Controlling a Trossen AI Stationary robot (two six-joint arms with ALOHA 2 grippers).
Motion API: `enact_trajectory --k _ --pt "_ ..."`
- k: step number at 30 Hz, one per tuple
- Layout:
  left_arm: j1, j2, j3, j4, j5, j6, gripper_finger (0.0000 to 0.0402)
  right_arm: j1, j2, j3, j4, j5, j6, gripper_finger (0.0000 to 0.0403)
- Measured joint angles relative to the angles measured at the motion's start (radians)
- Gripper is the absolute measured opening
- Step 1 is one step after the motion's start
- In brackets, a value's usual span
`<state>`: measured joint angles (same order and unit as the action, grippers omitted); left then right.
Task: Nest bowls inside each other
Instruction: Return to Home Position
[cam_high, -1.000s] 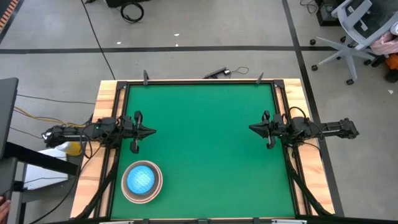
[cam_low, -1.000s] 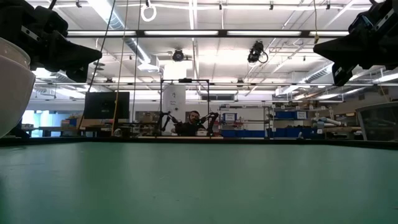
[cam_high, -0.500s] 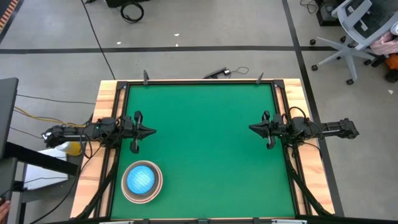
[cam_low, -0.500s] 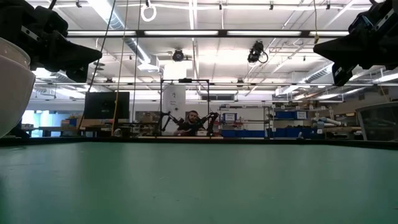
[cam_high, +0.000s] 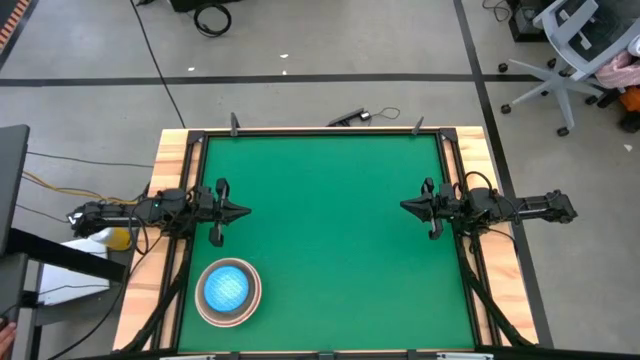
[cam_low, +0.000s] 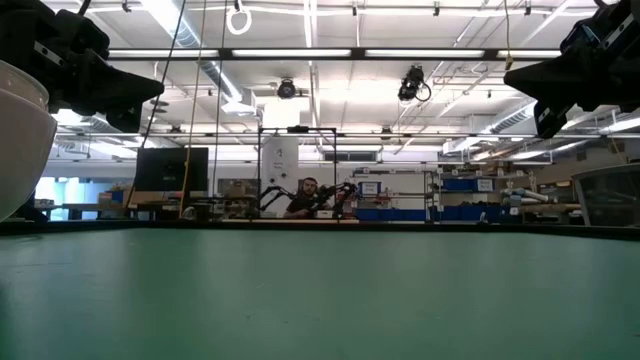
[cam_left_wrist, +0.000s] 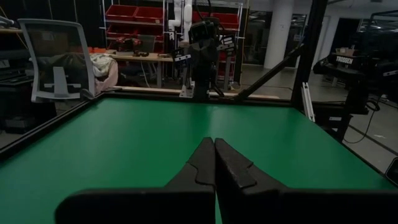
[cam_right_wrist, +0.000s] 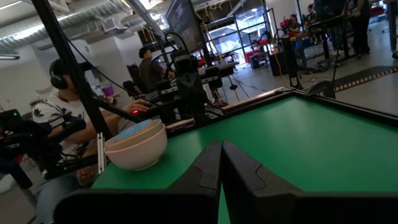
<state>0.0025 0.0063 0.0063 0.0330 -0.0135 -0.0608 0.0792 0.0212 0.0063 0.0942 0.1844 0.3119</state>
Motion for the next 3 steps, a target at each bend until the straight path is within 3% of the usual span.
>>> enact_trajectory --k 3 --pt "0.000 0.000 0.000 0.000 0.000 0.000 0.0000 0.000 0.000 0.000 0.000 0.000 0.000 0.0018"
